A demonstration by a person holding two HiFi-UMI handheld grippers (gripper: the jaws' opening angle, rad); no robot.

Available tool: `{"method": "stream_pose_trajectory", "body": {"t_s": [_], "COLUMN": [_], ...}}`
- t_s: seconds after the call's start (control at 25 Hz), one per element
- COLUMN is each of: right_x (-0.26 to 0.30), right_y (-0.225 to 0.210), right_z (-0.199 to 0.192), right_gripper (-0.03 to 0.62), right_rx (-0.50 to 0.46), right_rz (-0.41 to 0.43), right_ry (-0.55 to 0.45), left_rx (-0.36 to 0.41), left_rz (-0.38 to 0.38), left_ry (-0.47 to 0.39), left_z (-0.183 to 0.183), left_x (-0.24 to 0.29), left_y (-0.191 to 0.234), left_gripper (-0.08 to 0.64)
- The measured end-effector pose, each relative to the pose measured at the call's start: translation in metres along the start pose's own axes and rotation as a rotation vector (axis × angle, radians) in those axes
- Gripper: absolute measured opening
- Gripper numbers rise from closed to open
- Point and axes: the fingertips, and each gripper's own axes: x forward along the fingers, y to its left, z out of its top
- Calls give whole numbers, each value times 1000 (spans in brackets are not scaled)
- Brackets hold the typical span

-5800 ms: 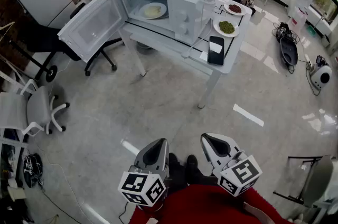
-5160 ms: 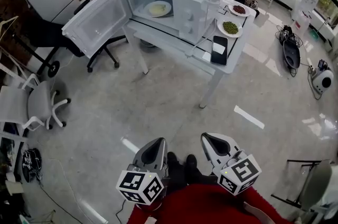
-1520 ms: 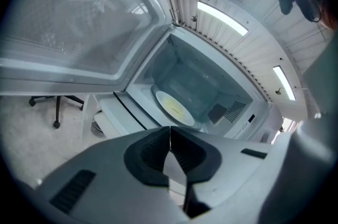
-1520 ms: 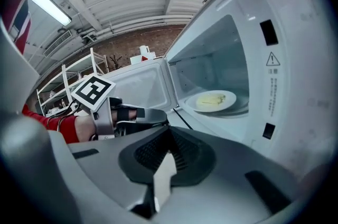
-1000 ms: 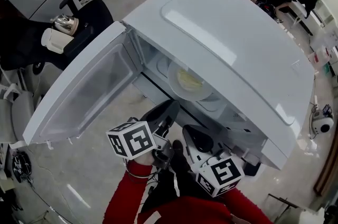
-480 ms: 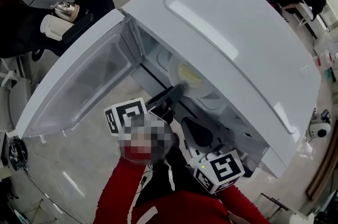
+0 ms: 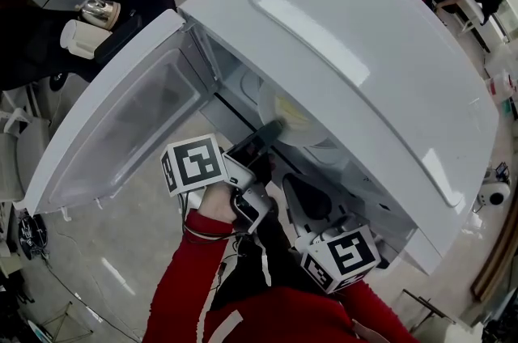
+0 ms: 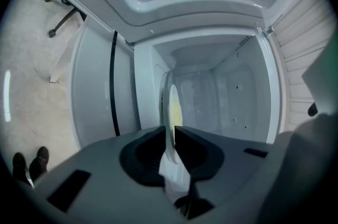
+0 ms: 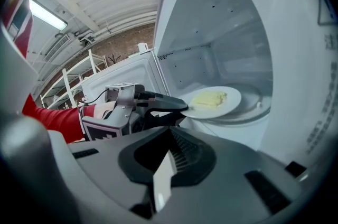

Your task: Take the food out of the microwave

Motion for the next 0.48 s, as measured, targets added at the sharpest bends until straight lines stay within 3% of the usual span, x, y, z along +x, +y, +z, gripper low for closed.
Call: {"method": "stream_pose_trajectory", "body": {"t_s": [0.2, 0.48], "right_x": [0, 2], "right_y": [-1, 1], "right_z": [0, 3], "right_gripper": [11, 11], "right_rx": [1, -2], "right_rz": [-4, -2], "right_ry": [8, 7], "left_rx": [-60, -127], "left_rz": [-31, 16], "left_ry": [-5, 0], "left_z": [-1, -6], "left_x": [1, -2], "left_y": [-3, 5], "left_gripper": [54, 44]}}
